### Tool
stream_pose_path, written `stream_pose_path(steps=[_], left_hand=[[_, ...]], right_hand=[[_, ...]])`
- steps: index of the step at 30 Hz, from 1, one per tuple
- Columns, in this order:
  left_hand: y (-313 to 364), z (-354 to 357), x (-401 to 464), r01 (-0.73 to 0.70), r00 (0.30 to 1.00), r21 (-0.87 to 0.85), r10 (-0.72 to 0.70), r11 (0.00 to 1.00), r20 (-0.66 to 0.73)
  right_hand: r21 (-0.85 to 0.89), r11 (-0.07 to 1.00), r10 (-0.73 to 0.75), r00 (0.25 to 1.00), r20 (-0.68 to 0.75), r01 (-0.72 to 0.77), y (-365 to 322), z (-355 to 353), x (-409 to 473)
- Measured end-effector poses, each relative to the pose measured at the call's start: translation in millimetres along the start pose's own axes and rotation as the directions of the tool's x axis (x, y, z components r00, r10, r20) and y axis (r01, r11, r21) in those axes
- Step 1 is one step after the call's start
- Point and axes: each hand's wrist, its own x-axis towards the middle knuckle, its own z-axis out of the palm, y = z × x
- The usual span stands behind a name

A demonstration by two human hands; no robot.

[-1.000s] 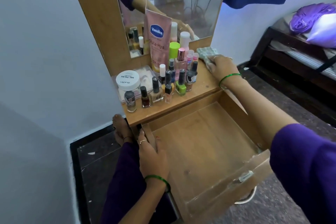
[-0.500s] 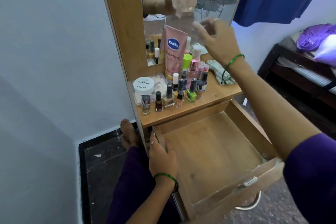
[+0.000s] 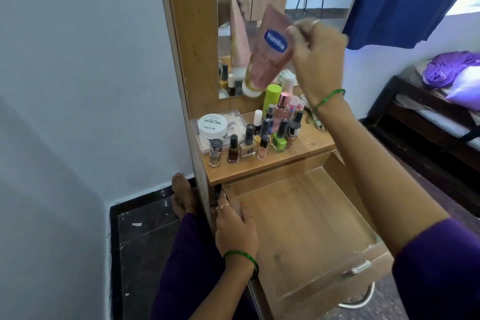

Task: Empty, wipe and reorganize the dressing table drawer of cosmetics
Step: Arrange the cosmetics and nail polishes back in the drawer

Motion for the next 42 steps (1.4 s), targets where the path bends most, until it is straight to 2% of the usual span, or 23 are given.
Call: stream_pose_path(steps=[2, 3, 5, 7, 10, 12, 14, 16, 20, 25, 28, 36, 42], left_hand=[[-0.7, 0.0, 0.7, 0.009, 1.000, -0.010, -0.009, 1.000, 0.001], [-1.7, 0.2, 1.2, 0.009, 1.000, -0.015, -0.009, 1.000, 0.002], [-1.1, 0.3, 1.8, 0.015, 1.000, -0.019, -0.015, 1.000, 0.002], [-0.9, 1.3, 2.8, 0.032, 1.000, -0.028, -0.031, 0.999, 0.002], [-1.9, 2.2, 2.7, 0.044, 0.999, -0.042, -0.044, 0.998, -0.003], [-1.8, 2.6, 3.2, 0.051, 0.999, -0.055, -0.051, 0.997, -0.003], [-0.9, 2.8, 3.0, 0.062, 0.998, -0.058, -0.062, 0.996, -0.008], [-0.9, 2.9, 2.4, 0.066, 0.998, -0.051, -0.066, 0.996, -0.002], [-2.6, 4.1, 2.2, 0.060, 0.998, -0.039, -0.061, 0.997, -0.021], [0.1, 1.6, -0.5, 0.045, 0.999, -0.030, -0.045, 0.999, -0.027], [0.3, 0.0, -1.6, 0.013, 1.000, -0.019, -0.013, 1.000, -0.026], [0.8, 0.1, -1.3, 0.011, 1.000, -0.009, -0.011, 1.000, -0.028], [2.4, -1.2, -1.0, 0.004, 0.999, -0.017, -0.004, 1.000, -0.035]], right_hand=[[0.120, 0.992, -0.033, 0.993, -0.111, 0.046, -11.2, -33.7, -10.3], [0.176, 0.984, -0.021, 0.993, -0.114, 0.041, -15.6, -51.9, -16.7], [0.241, 0.970, 0.040, 0.999, -0.008, -0.037, -21.6, -89.0, -32.0], [0.236, 0.957, 0.118, 0.968, 0.223, -0.171, -23.3, -120.9, -48.5], [0.041, 0.953, 0.232, 0.812, 0.536, -0.300, -7.0, -142.1, -78.0], [-0.078, 0.939, 0.296, 0.676, 0.674, -0.334, 8.2, -134.9, -99.6], [-0.197, 0.936, 0.334, 0.557, 0.760, -0.292, 22.9, -119.8, -119.1], [-0.280, 0.922, 0.376, 0.451, 0.809, -0.266, 35.2, -102.3, -134.7], [-0.289, 0.860, 0.419, 0.258, 0.871, -0.420, 56.9, -67.2, -154.9], [-0.374, 0.792, 0.488, 0.132, 0.863, -0.483, 64.6, -36.9, -167.2], [-0.395, 0.777, 0.509, 0.121, 0.852, -0.490, 58.0, -25.0, -182.1], [-0.449, 0.804, 0.563, 0.257, 0.785, -0.389, 63.8, -13.5, -208.6], [-0.453, 0.841, 0.530, 0.284, 0.799, -0.294, 66.1, -13.6, -211.3]])
